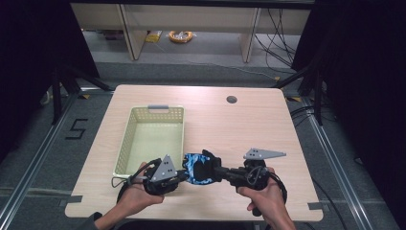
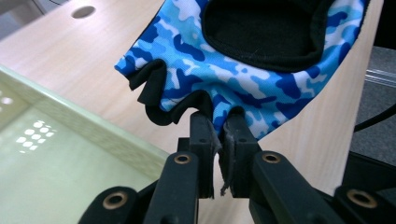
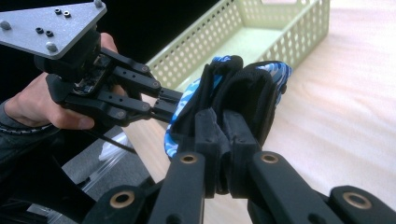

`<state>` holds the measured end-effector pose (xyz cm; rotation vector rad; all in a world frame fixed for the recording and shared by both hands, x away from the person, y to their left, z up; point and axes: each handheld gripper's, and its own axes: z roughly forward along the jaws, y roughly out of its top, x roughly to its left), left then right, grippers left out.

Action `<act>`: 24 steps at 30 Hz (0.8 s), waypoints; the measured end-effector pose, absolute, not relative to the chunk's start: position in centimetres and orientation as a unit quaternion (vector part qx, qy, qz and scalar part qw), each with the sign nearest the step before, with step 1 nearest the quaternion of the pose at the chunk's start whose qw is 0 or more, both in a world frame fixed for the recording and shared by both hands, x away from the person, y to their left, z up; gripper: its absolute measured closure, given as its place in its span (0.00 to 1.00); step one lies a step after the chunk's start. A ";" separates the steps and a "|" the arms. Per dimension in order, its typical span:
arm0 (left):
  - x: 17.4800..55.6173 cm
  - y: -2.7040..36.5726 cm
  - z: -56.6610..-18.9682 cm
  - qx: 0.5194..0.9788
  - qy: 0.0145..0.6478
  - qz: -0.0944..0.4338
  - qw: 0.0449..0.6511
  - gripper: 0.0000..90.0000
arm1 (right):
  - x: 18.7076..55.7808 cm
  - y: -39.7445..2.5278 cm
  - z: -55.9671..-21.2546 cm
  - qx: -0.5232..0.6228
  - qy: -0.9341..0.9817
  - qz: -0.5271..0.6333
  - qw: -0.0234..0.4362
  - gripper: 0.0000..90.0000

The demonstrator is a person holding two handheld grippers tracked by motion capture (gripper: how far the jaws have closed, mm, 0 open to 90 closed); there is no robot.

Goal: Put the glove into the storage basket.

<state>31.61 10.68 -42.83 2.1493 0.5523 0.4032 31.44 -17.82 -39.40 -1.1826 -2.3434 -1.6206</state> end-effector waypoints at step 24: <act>34.9 18.9 -39.7 0.847 0.282 0.200 0.404 0.89 | 37.4 -9.2 -35.0 -0.332 -0.789 -0.515 0.033 0.96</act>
